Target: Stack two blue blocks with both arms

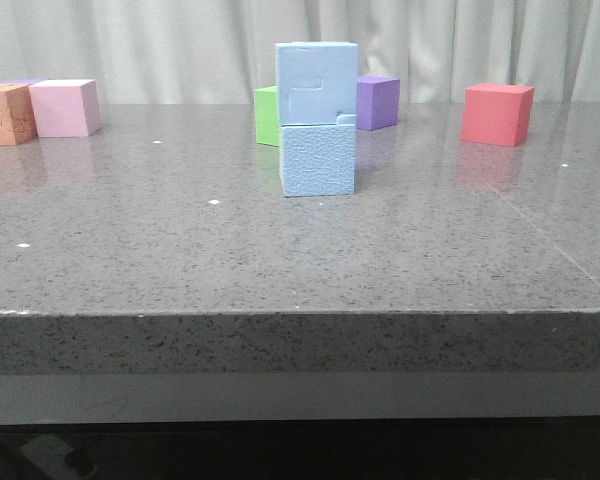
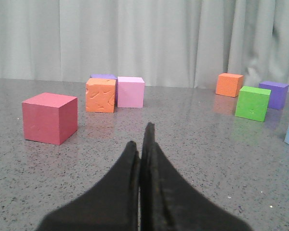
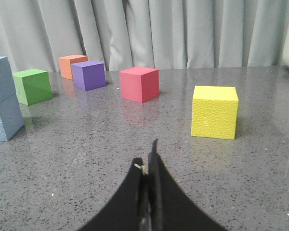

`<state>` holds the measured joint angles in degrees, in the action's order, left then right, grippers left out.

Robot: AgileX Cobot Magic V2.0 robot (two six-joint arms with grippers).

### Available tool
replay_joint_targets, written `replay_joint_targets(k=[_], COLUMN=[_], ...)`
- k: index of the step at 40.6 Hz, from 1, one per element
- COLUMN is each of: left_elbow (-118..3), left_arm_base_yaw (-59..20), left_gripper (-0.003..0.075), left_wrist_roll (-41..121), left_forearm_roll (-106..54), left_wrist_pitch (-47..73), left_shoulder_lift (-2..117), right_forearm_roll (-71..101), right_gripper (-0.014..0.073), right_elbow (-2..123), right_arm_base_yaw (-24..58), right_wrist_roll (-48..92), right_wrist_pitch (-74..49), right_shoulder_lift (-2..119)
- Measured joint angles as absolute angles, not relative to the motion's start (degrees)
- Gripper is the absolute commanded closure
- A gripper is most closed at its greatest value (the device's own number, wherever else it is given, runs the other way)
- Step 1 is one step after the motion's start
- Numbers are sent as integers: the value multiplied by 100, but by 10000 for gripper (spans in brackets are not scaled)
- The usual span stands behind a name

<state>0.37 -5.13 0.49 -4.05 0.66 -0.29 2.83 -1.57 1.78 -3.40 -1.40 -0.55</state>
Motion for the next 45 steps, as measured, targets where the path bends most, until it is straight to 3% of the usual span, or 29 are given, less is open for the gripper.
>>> replay_joint_targets(k=[45], left_elbow=[37], left_arm_base_yaw=[-513], left_gripper=[741], left_wrist_roll=[39], left_forearm_roll=[-405], left_wrist_pitch=[66], left_shoulder_lift=[-29], right_forearm_roll=[242], right_gripper=[712], right_elbow=[-157], right_arm_base_yaw=[0], right_wrist_roll=[-385], right_wrist_pitch=[-140], right_shoulder_lift=[-55])
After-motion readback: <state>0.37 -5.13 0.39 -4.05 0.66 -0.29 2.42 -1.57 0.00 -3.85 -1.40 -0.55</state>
